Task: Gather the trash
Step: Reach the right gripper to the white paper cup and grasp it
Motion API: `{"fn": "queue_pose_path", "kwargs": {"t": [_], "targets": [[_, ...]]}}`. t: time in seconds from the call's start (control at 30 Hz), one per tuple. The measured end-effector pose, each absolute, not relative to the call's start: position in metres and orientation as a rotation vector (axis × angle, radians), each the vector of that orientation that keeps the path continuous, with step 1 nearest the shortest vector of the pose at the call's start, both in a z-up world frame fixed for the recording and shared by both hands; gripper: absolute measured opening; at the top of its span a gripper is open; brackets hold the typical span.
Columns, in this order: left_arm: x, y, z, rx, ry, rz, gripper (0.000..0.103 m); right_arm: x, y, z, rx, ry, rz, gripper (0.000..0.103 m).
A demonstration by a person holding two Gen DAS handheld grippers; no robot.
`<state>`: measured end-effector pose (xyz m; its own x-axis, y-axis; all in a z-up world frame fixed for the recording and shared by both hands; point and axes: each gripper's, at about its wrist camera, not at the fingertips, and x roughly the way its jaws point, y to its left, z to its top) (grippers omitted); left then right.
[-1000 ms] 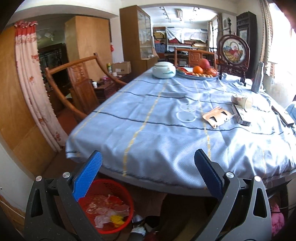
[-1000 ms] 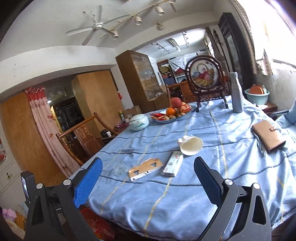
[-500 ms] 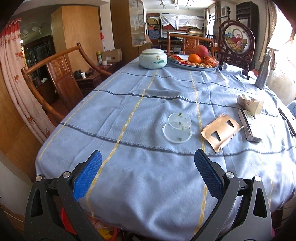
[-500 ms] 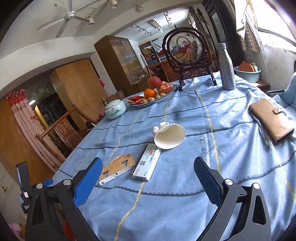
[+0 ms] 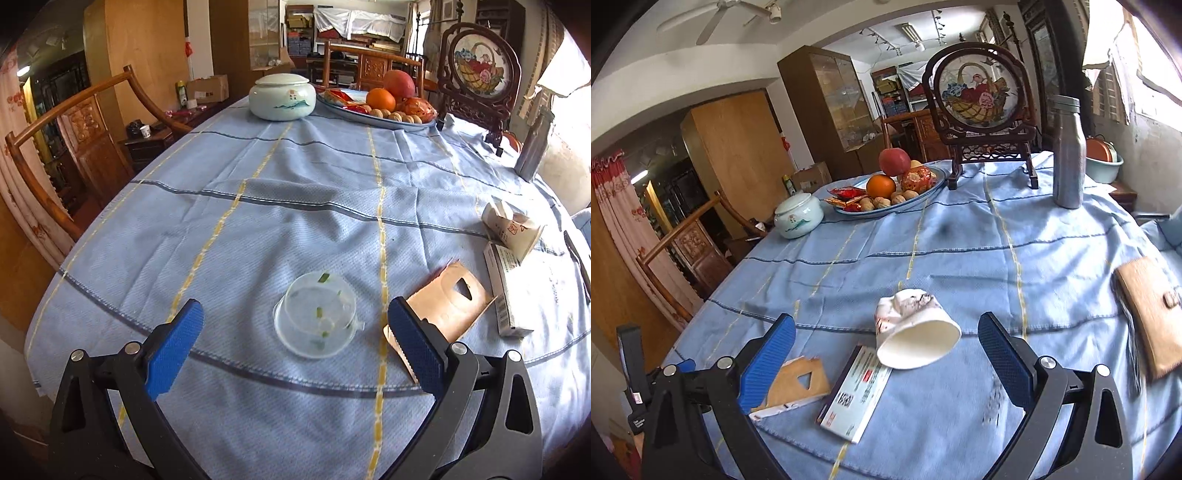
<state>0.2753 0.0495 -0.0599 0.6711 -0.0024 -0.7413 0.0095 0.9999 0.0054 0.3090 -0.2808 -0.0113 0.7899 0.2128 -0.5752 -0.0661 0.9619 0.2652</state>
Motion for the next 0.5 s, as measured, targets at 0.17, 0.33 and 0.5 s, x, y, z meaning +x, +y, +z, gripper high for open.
{"fn": "queue_pose_path", "kwargs": {"t": [0.17, 0.33, 0.5], "targets": [[0.289, 0.046, -0.069, 0.028, 0.878, 0.009, 0.096, 0.338, -0.282, -0.021, 0.232, 0.684, 0.166, 0.097], [0.295, 0.048, -0.074, 0.012, 0.904, 0.000, 0.096, 0.350, -0.282, -0.032, 0.240, 0.689, 0.182, 0.097], [0.297, 0.049, -0.080, 0.007, 0.940, -0.010, 0.096, 0.358, -0.286, -0.048, 0.233, 0.720, 0.160, 0.097]]}}
